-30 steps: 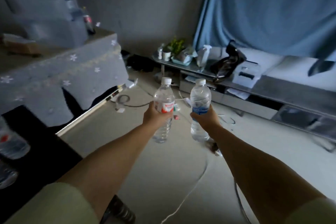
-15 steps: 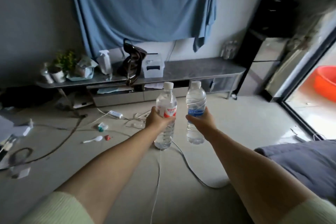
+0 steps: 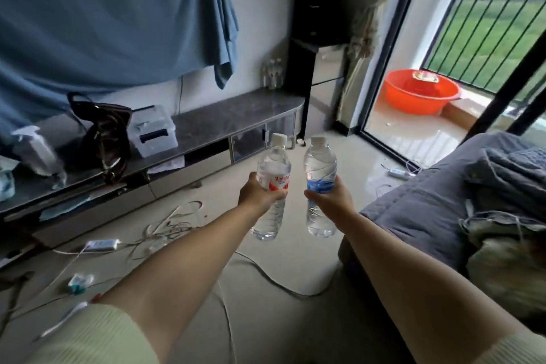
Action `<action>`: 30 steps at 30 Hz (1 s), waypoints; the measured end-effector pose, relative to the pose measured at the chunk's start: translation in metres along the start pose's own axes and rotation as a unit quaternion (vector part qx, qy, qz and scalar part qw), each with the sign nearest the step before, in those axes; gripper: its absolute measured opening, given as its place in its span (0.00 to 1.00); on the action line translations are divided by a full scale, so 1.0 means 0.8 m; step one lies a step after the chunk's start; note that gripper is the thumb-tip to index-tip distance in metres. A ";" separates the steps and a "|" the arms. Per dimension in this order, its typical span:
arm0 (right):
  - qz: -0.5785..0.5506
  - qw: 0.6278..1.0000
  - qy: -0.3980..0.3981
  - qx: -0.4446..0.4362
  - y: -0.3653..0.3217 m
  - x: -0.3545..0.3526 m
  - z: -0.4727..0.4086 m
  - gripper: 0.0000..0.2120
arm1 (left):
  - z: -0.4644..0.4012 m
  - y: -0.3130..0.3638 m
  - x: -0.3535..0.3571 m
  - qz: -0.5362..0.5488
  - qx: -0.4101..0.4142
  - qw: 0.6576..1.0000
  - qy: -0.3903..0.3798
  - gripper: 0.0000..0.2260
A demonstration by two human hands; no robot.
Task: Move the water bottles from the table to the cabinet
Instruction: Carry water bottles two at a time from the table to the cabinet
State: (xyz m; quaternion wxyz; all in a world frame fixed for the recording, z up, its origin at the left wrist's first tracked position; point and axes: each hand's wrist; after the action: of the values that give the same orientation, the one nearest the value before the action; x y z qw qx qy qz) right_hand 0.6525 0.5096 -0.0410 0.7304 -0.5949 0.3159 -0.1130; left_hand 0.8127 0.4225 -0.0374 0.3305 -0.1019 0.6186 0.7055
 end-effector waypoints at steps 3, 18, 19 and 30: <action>0.005 0.999 0.030 0.012 0.017 -0.023 -0.029 0.25 | -0.027 0.018 0.030 -0.015 0.010 0.999 -0.033 0.26; 0.015 0.998 0.047 0.036 0.051 -0.137 -0.292 0.24 | -0.231 0.161 0.164 -0.015 0.007 0.999 -0.049 0.26; 0.017 0.998 0.047 0.037 0.050 -0.145 -0.309 0.24 | -0.243 0.171 0.172 -0.010 0.003 0.999 -0.048 0.26; 0.009 0.997 0.036 0.064 0.057 -0.156 -0.463 0.22 | -0.376 0.209 0.228 -0.021 -0.033 0.997 -0.066 0.27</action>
State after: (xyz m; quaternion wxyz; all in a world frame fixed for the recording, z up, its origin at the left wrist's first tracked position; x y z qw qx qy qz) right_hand 0.3253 0.2939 -0.0778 0.7560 -0.5401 0.3390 -0.1478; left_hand 0.4951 0.1988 -0.0678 0.3818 -0.0791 0.5697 0.7235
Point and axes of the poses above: each hand's wrist, its own z-axis away from the middle knuckle, its own x-axis out of the palm, y = z × x, and after that the axes turned 9 degrees about -z, right-handed
